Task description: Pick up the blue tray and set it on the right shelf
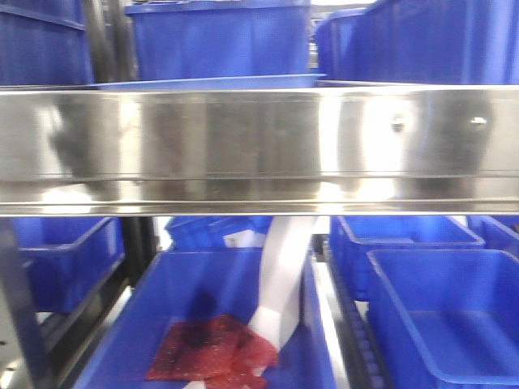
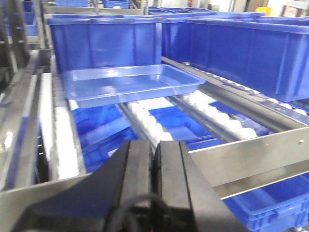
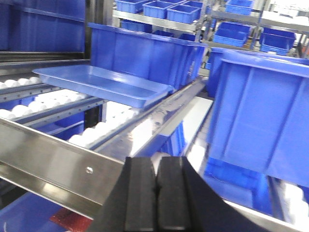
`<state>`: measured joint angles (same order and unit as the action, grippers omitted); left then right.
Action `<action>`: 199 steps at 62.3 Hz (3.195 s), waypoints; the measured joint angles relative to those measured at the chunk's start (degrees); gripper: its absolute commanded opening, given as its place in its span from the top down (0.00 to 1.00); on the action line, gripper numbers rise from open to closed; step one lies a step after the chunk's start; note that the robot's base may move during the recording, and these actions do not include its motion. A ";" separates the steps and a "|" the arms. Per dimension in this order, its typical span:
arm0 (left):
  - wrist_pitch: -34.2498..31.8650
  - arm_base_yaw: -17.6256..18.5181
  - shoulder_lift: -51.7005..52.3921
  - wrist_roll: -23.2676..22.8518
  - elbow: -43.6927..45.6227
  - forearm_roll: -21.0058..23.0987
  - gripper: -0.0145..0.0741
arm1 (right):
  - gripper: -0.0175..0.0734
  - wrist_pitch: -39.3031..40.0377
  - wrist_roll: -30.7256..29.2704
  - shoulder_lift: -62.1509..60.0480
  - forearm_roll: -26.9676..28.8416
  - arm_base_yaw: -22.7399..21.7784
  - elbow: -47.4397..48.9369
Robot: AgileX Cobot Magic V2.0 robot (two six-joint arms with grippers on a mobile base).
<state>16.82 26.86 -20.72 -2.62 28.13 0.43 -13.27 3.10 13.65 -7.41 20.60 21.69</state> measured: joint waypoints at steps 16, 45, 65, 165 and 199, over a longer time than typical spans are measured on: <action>0.00 0.00 0.00 0.00 -0.34 0.00 0.89 | 0.74 0.00 0.00 0.00 0.00 0.00 0.00; -3.39 -19.28 14.09 0.09 -21.17 1.26 0.89 | 0.74 0.00 0.00 0.00 0.00 0.00 0.00; -10.49 -28.10 21.25 0.09 -29.77 3.32 0.89 | 0.74 0.00 0.00 0.00 0.00 0.00 0.00; -9.92 -28.22 21.37 0.21 -29.77 3.32 0.89 | 0.74 11.78 -8.15 -14.17 11.93 -22.56 -23.37; -9.90 -28.22 21.37 0.21 -29.77 3.32 0.89 | 0.74 11.91 -8.15 -14.17 11.93 -22.68 -23.37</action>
<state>6.92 -1.36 0.65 -2.40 -1.65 3.75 -1.36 -5.05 -0.53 4.52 -2.08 -1.67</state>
